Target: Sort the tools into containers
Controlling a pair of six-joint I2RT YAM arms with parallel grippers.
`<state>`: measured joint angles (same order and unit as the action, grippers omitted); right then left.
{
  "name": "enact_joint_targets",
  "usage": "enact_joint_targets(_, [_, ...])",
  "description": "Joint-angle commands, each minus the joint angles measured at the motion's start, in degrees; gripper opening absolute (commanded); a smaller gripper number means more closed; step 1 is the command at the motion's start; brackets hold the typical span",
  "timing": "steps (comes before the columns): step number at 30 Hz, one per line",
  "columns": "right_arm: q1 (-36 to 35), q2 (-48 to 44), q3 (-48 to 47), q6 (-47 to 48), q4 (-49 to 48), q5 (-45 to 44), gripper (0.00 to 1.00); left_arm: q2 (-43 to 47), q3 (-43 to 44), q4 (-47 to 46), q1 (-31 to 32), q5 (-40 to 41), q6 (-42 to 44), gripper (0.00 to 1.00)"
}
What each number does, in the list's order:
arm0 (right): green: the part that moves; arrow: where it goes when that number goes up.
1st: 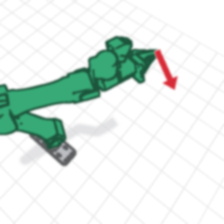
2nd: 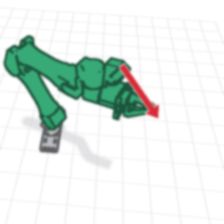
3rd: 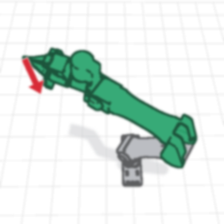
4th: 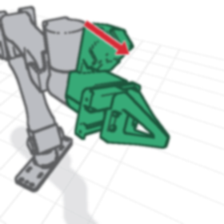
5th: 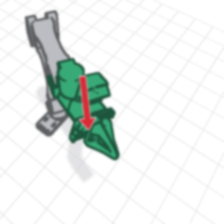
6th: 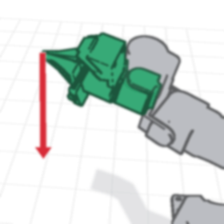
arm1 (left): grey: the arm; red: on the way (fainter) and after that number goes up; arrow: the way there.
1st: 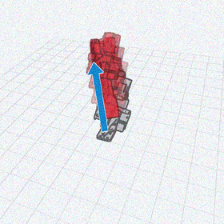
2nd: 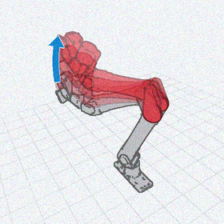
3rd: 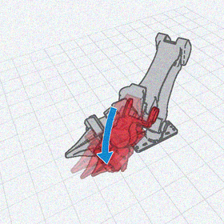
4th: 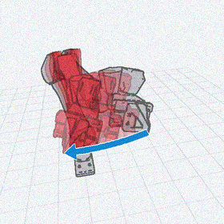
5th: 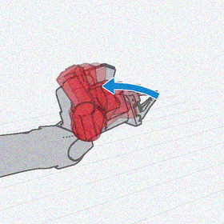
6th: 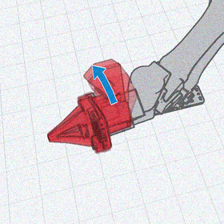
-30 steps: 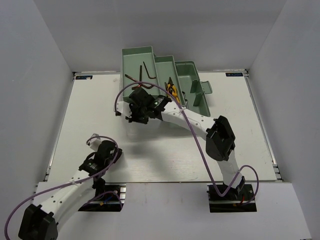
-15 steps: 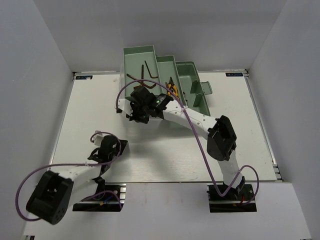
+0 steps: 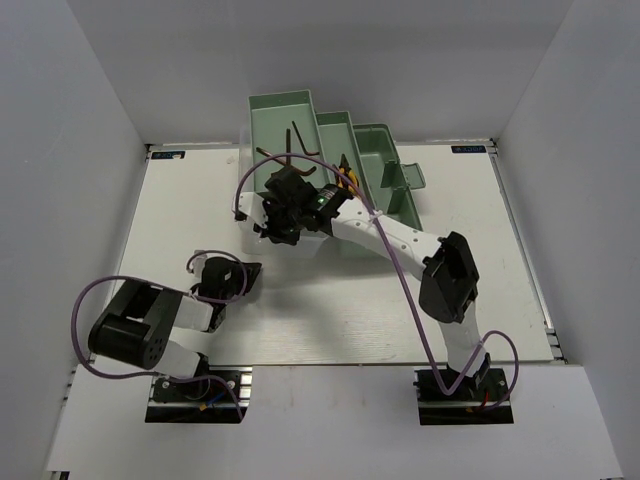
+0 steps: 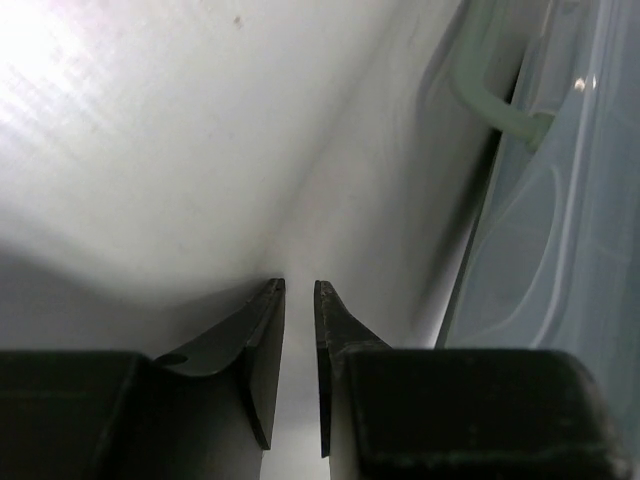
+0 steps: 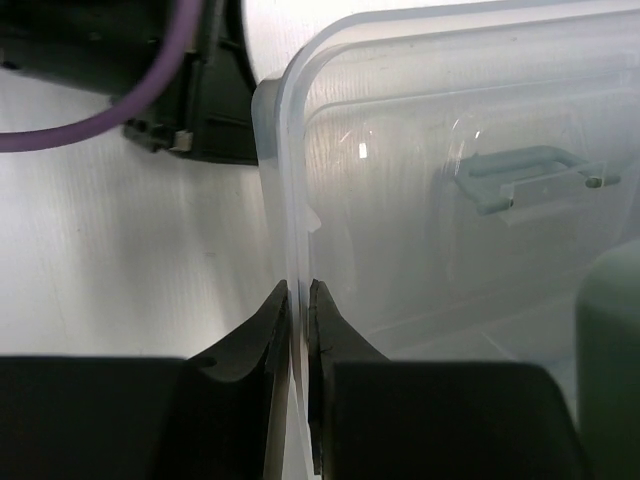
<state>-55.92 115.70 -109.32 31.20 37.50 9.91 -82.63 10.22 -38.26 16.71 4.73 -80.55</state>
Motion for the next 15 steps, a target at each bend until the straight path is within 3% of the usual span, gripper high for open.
enact_joint_targets(1, [-0.2,-10.4,-2.4,-2.9,-5.2,2.0,0.0,-2.6,2.7,-6.6,-1.5,-4.1,0.0,0.3])
enact_joint_targets(9, [-0.2,-11.1,1.0,-2.7,-4.9,2.2,0.0,-12.8,8.1,-24.3,-6.3,-16.1,3.8,0.4])
enact_joint_targets(13, [-0.2,-11.1,2.1,-2.3,-5.1,1.8,0.0,-14.9,9.5,-26.1,-7.6,-19.6,3.8,0.41])
enact_joint_targets(14, [-0.3,-11.0,2.4,-2.2,-4.9,1.7,0.23,-14.9,9.5,-26.1,-8.2,-20.3,4.4,0.41])
enact_joint_targets(15, [-0.2,-11.1,2.4,-2.1,-4.7,1.6,0.33,-14.9,9.5,-24.7,-8.2,-20.8,4.4,0.41])
